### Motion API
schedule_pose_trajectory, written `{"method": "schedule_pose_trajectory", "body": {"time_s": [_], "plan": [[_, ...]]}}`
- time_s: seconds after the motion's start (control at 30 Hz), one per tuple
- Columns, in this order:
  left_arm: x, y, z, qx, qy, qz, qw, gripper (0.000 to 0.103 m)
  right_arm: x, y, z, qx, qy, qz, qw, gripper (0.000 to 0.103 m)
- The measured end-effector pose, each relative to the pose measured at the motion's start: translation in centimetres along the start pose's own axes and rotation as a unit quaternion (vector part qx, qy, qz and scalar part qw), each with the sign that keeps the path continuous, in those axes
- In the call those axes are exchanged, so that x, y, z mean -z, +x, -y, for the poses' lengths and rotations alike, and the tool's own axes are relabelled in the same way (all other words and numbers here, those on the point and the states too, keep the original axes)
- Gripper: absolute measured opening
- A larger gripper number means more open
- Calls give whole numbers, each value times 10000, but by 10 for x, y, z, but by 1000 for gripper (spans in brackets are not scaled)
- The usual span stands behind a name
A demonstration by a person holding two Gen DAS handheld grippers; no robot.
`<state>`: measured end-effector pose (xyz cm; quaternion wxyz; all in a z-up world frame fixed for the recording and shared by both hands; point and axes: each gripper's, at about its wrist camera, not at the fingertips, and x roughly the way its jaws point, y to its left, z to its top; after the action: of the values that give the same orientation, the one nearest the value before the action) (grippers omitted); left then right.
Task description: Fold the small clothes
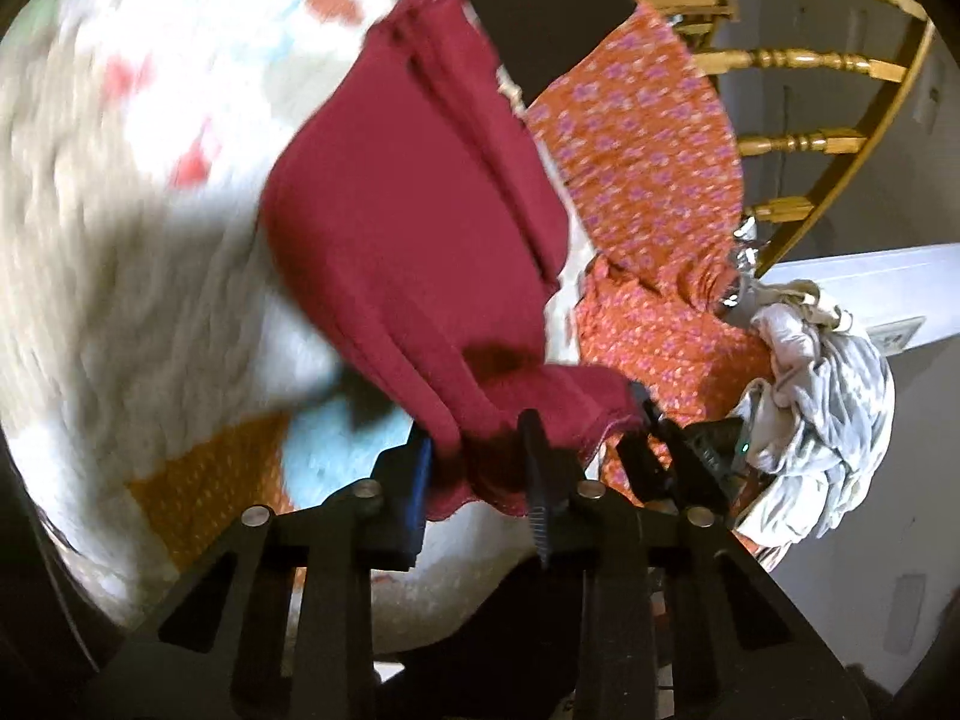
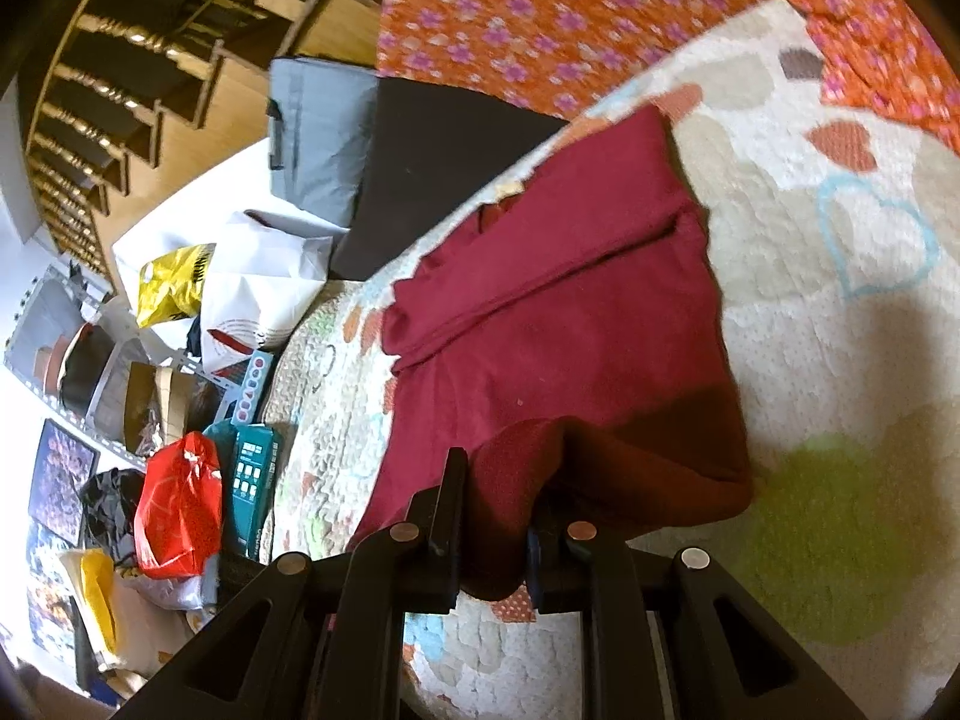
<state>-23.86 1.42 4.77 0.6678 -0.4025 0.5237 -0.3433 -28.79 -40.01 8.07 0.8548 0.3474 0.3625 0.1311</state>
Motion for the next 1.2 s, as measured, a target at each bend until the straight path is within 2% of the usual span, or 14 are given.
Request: {"method": "schedule_pose_trajectory", "body": {"time_s": [0.2, 0.43, 0.53, 0.7, 0.83, 0.87, 0.93, 0.97, 1.0, 1.07, 1.1, 1.17, 1.2], "plan": [[-39, 5, 29, -36, 261, 126, 9996, 17, -16, 1, -13, -58, -159, 121, 9998, 15], [-125, 28, 85, -118, 1038, 515, 9932, 17, -78, 19, -24, 87, -377, 472, 9981, 15], [-175, 57, 97, -326, 1241, 610, 9899, 15, -113, 34, -25, 156, -485, 586, 9970, 15], [-237, 104, 100, -832, 1423, 747, 9835, 15, -172, 78, -9, 460, -454, 570, 9963, 14], [-279, 142, 89, -1307, 1535, 569, 9778, 16, -211, 129, 20, 924, -254, 455, 9944, 14], [-287, 149, 84, -1435, 1502, 451, 9771, 20, -218, 143, 31, 1016, -91, 360, 9941, 15], [-299, 154, 77, -1549, 1405, 304, 9774, 39, -227, 159, 50, 1153, 173, 184, 9930, 16], [-303, 147, 76, -1555, 1385, 418, 9772, 56, -230, 164, 58, 1164, 333, 114, 9926, 16], [-303, 141, 79, -1525, 1415, 526, 9767, 68, -232, 162, 62, 1054, 427, 145, 9934, 17], [-310, 117, 85, -1367, 1498, 944, 9747, 77, -235, 149, 61, 734, 459, 359, 9956, 23], [-313, 107, 86, -1290, 1480, 1108, 9743, 79, -234, 142, 57, 724, 388, 458, 9956, 26], [-318, 90, 88, -1217, 1415, 1335, 9733, 79, -235, 121, 45, 1137, 121, 938, 9890, 43], [-320, 89, 88, -1244, 1409, 1366, 9726, 79, -236, 113, 40, 1280, 50, 1131, 9853, 43]]}}
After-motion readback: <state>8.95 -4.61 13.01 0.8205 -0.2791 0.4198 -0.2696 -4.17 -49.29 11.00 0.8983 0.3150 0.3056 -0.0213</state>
